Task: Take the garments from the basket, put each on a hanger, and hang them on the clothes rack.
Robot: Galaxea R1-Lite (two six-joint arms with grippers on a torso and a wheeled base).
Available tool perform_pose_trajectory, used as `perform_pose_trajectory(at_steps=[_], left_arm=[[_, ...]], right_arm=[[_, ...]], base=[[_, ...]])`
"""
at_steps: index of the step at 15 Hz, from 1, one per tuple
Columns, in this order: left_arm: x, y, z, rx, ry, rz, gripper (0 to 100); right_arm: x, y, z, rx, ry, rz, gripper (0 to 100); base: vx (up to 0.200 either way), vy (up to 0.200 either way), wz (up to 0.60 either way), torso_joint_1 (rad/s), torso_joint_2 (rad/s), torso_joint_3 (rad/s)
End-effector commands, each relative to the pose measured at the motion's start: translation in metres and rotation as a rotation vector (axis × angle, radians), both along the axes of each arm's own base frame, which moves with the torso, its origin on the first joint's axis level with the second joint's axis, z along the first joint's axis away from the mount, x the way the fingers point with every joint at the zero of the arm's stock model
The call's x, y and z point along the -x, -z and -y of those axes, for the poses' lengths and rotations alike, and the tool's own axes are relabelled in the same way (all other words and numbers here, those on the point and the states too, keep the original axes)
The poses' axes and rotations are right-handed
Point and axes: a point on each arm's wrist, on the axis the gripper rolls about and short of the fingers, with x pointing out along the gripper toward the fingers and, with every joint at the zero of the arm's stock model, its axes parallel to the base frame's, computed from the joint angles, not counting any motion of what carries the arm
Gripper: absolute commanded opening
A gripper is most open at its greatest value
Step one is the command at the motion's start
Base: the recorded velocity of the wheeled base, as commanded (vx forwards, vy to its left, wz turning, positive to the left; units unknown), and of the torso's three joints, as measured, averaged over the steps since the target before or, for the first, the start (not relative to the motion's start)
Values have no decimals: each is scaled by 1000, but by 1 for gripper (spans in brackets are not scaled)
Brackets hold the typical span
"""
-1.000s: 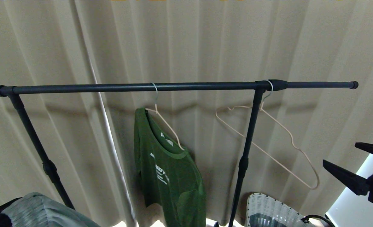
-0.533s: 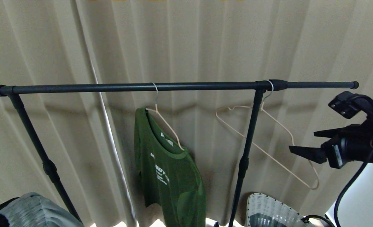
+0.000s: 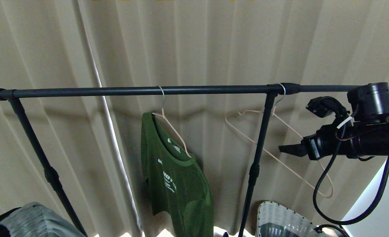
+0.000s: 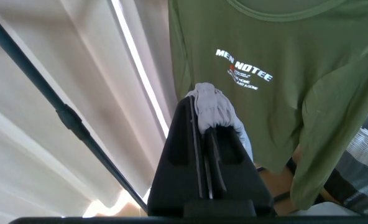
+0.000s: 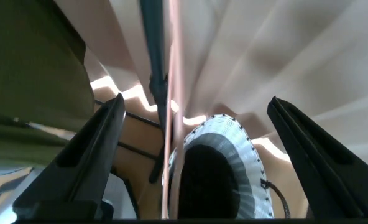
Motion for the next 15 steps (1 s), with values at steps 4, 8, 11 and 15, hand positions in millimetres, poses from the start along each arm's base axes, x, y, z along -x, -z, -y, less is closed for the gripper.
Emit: perform_pose_trajectory(at_steps=[4,8,11,15], left_arm=[[0,0,0,-1,0,-1,0],[0,0,0,-1,0,-1,0],[0,0,0,0,0,0,0],[0,0,0,-1,0,-1,0]], right_arm=[[-5,5,-1,12,11,-12,100],[-3,4,-1,16,15,-8,0],[0,0,0,15,16,4,0],[7,-7,1,13,22,27,0]], base=[[0,0,0,0,0,0],[0,0,0,0,0,0],[0,0,0,0,0,0],[0,0,0,0,0,0]])
